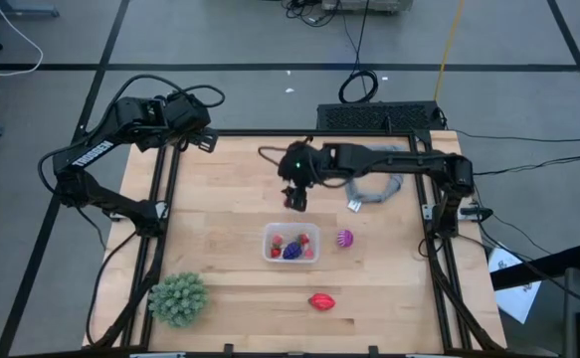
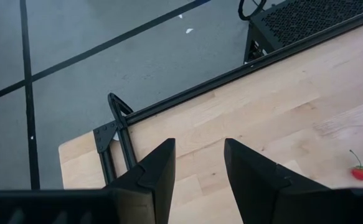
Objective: Pick and placing Produce into tupperware
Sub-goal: Put the strawberry into the bin
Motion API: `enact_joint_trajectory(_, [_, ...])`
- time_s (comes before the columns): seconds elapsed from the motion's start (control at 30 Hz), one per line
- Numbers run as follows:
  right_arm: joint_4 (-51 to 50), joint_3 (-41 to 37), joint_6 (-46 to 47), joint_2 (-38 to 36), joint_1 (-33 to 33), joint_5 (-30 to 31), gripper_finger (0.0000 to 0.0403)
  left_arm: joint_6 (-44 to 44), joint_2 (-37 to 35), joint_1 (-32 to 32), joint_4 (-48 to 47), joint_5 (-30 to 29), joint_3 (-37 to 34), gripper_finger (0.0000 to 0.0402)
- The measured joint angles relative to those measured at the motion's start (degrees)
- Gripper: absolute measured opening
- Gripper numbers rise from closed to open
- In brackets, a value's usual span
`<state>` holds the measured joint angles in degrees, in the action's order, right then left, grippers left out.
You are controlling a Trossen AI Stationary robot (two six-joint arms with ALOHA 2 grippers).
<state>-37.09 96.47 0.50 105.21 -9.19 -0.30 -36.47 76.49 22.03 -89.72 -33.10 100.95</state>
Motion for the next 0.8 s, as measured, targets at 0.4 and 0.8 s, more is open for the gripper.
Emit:
enact_joint_trajectory(0.4, [-0.62, 0.15, -0.61, 4.35, -2.14, -2.9, 0.0233, 0.2, 0.0, 0.02, 0.25, -0.42, 0.0, 0.0143])
enact_joint_trajectory(0.8, [-0.57, 0.13, -0.75, 11.05, -3.96, -2.84, 0.0233, 0.22, 0.02, 0.02, 0.44, -1.25, 0.0, 0.0143])
